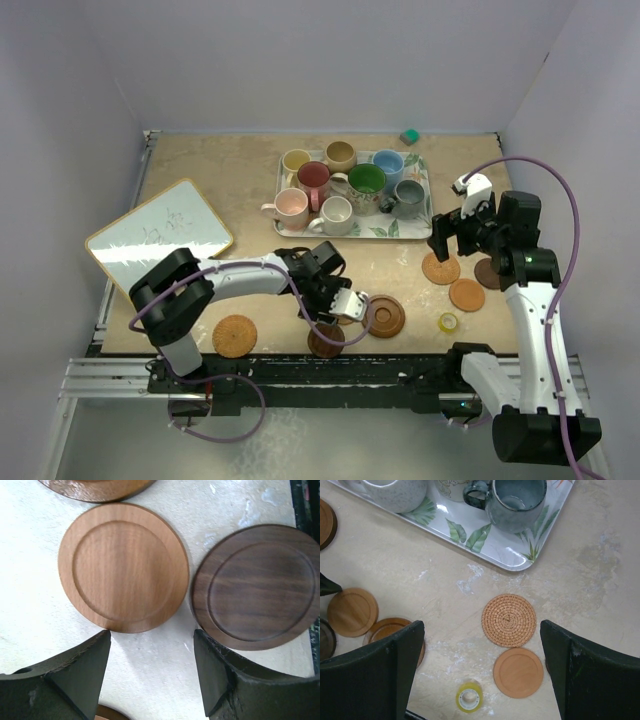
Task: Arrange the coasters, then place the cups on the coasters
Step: Move the coaster to the center of the board.
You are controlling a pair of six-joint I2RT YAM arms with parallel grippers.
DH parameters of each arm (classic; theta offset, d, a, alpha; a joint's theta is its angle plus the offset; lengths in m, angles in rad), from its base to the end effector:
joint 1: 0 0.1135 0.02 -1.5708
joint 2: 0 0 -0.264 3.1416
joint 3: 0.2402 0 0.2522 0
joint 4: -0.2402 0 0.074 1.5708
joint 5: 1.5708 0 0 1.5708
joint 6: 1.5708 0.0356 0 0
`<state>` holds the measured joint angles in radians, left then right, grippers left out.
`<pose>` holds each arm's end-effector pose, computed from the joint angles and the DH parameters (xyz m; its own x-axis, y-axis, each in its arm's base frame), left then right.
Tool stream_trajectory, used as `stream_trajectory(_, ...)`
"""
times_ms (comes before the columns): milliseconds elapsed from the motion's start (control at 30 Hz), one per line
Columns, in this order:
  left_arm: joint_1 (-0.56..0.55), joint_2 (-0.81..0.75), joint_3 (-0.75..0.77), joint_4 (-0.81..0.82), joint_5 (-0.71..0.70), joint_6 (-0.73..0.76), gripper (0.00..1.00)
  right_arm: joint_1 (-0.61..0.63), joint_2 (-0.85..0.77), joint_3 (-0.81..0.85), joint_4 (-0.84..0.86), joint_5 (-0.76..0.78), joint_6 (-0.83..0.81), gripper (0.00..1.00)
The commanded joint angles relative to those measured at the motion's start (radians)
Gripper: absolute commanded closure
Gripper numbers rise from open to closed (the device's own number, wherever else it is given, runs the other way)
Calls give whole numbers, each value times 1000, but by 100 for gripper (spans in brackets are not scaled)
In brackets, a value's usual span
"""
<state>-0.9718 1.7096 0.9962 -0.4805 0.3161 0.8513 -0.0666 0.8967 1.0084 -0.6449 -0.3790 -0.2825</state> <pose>0.1717 -0.2711 0.1598 0.2935 0.8381 -0.4599 0.9541 -0.2867 0.0863 0.1846 0.0009 0.3523 -0.4157 -0.2318 -0.8795 -0.3873 0.9200 -0.0594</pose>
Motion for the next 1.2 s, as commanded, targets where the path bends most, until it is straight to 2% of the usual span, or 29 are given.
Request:
stream_trajectory(0,-7,23,23,60,15,3,35,-4,-11,1,36,22,-13,0)
stream_trajectory(333,-6,-13,149,42,163,6,34,-10,-23,4,38,48,17,0)
stream_trajectory(533,-14,53,257,114,262,-144,31,-51,-44,6,40,40,50,0)
stream_trajectory(767,-69,165,324,270,190,-338,28,-97,-53,6,52,57,82,0)
stream_trajectory(933,-109,255,382,305,116,-369,28,-110,-55,8,45,40,84,0)
stream_trajectory(1167,-117,346,454,260,64,-348,31,-111,-65,12,39,25,79,0)
